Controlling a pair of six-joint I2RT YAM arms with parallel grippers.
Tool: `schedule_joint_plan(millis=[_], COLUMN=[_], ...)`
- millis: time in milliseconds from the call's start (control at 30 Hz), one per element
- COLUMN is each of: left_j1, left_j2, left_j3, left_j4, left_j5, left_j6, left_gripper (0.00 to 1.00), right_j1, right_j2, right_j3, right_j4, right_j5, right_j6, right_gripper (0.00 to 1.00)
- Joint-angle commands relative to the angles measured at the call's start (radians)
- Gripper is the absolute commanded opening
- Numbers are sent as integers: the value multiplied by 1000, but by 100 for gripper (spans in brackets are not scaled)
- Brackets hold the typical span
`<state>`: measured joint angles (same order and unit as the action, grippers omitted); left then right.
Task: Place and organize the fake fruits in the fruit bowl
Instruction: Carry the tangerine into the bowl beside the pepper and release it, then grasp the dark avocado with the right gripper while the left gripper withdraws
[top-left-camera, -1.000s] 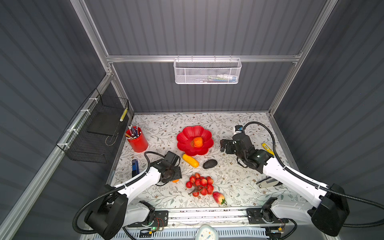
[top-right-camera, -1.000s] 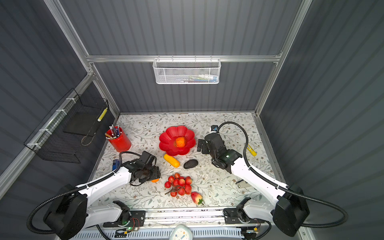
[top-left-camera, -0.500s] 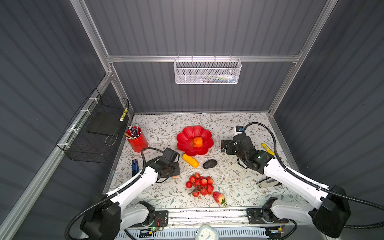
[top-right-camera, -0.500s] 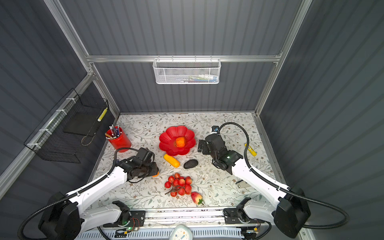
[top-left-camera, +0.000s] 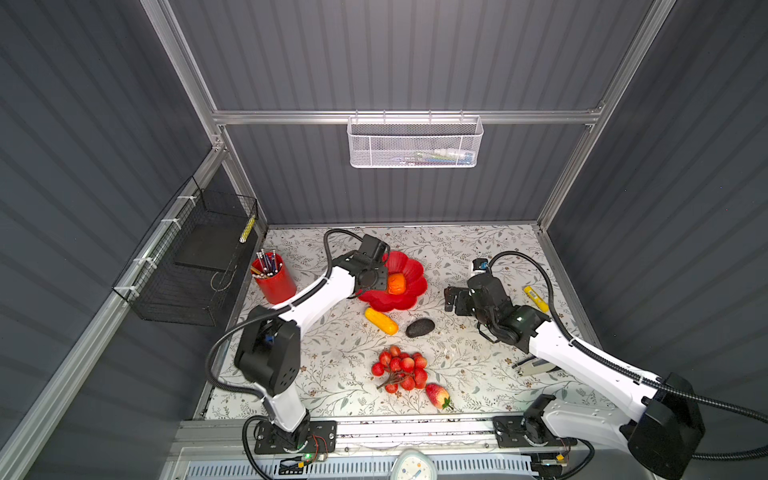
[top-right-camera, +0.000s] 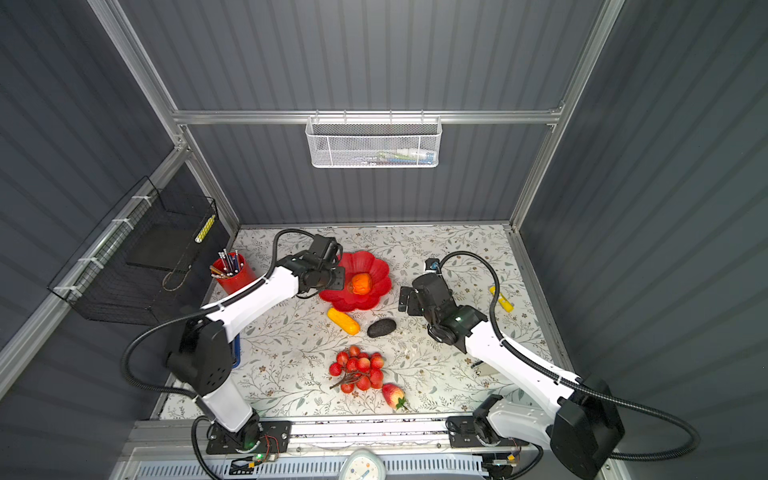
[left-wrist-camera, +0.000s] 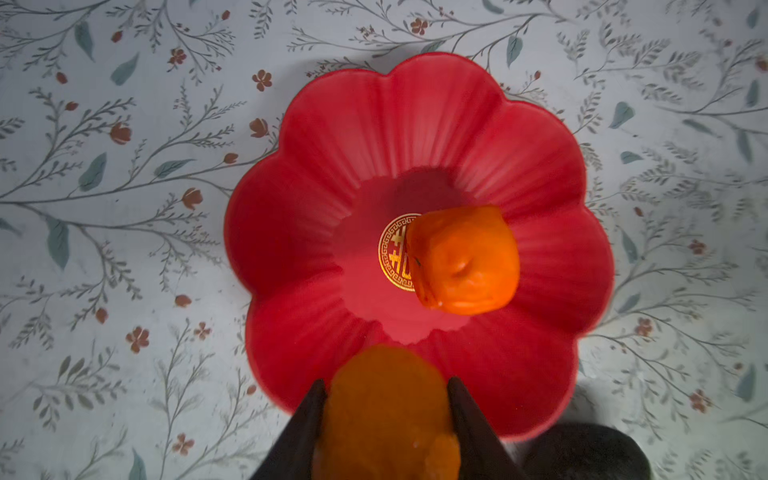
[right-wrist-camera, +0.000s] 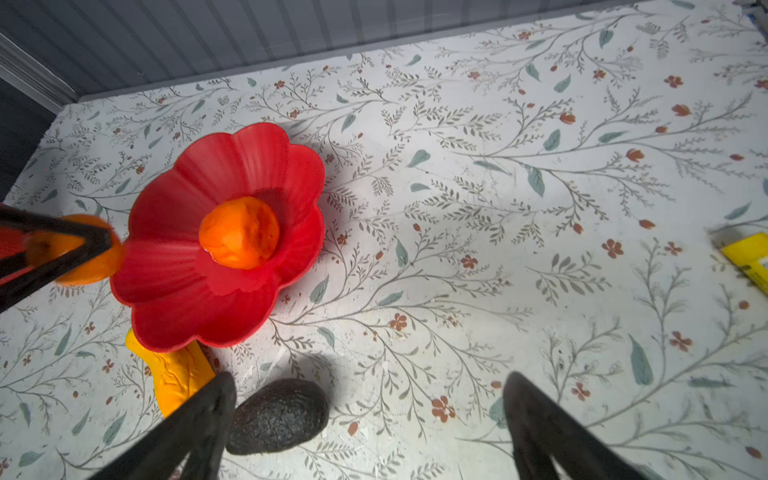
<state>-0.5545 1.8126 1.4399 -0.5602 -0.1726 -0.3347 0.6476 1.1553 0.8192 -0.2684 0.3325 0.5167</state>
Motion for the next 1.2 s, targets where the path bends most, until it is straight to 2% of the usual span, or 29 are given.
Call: schedule_joint_plan(millis=[0, 200, 333, 433, 500, 600, 833, 1000, 1167], left_j1=[17, 28, 33, 35, 35, 36, 36, 36, 38], left_j2=[81, 240, 287, 297, 293, 260, 51, -194, -421], left_j3=[83, 188, 204, 198, 187, 164, 91, -90, -278], left_j4=[-23, -31, -39, -44, -42, -11, 106, 265, 356], left_j5=[5, 21, 8, 5, 5, 17, 2, -57, -146], left_j6=[56, 49, 33, 22, 14, 9, 11, -6, -31], left_gripper=[40, 41, 44, 52, 63, 71, 86, 98, 100], right_j1=[-5, -4, -5, -4, -4, -4, 20, 75, 125], right_j2=[-30, -75, -74, -66, -57, -42, 96, 190, 262], right_j3=[-25, -69, -81, -84, -81, -92, -78, -74, -69], right_j4=[-44, -46, -39, -33, -31, 0, 44, 91, 140], right_j5=[-19, -22, -31, -41, -53, -76, -194, -248, -254], right_j6=[34, 53, 56, 60, 64, 69, 154, 272, 367], right_gripper=[99, 99, 99, 99, 99, 99, 99, 97, 94])
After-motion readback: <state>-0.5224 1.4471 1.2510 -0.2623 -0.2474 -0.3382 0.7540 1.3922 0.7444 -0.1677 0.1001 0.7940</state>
